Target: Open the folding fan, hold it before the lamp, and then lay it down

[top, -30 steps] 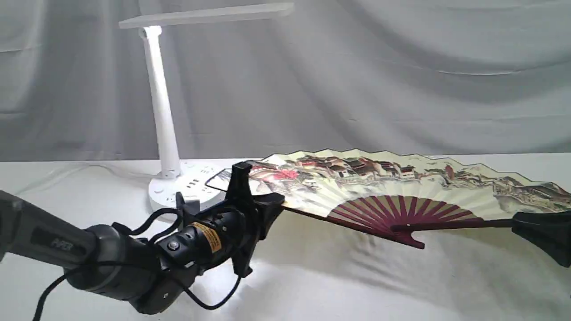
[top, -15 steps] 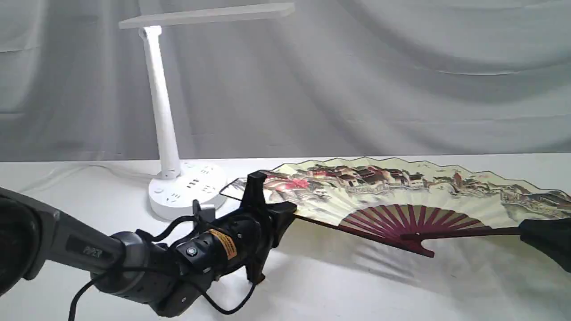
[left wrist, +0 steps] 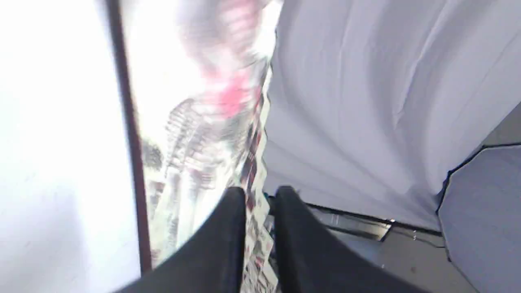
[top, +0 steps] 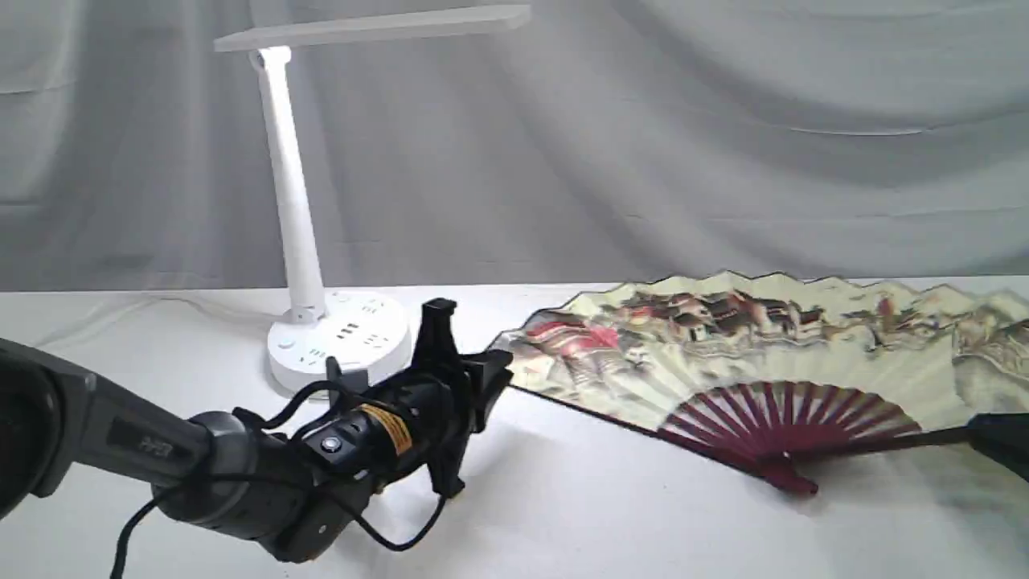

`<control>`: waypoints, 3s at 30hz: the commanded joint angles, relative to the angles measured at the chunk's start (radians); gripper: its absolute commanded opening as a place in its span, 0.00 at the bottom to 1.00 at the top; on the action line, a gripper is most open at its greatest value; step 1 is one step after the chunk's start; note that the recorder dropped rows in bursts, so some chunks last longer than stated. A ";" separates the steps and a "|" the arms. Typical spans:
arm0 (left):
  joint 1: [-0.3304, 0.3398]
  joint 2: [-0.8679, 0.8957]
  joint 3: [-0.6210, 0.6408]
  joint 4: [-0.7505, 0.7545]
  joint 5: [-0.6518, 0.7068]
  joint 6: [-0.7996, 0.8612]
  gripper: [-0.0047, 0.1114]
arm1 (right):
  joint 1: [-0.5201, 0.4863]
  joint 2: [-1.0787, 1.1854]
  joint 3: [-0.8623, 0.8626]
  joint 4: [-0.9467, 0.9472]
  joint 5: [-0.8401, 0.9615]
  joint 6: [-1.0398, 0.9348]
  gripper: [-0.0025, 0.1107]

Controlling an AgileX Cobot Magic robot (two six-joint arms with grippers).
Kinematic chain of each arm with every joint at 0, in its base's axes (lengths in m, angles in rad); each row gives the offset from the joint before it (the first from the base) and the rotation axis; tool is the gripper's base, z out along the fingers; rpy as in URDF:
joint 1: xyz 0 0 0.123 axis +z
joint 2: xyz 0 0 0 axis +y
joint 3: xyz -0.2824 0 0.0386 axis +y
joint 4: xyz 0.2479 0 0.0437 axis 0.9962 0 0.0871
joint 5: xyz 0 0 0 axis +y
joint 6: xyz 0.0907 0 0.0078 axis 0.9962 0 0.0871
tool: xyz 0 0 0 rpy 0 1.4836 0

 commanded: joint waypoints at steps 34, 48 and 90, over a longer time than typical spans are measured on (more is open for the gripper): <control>0.001 -0.014 -0.006 0.130 -0.137 -0.015 0.51 | -0.008 -0.120 -0.002 -0.120 -0.023 0.077 0.54; 0.015 -0.178 -0.006 0.479 0.167 -0.246 0.20 | 0.050 -0.317 -0.002 -0.474 -0.028 0.374 0.50; 0.075 -0.696 0.007 0.040 1.660 1.420 0.04 | 0.518 -0.490 -0.095 -1.546 -0.115 0.970 0.26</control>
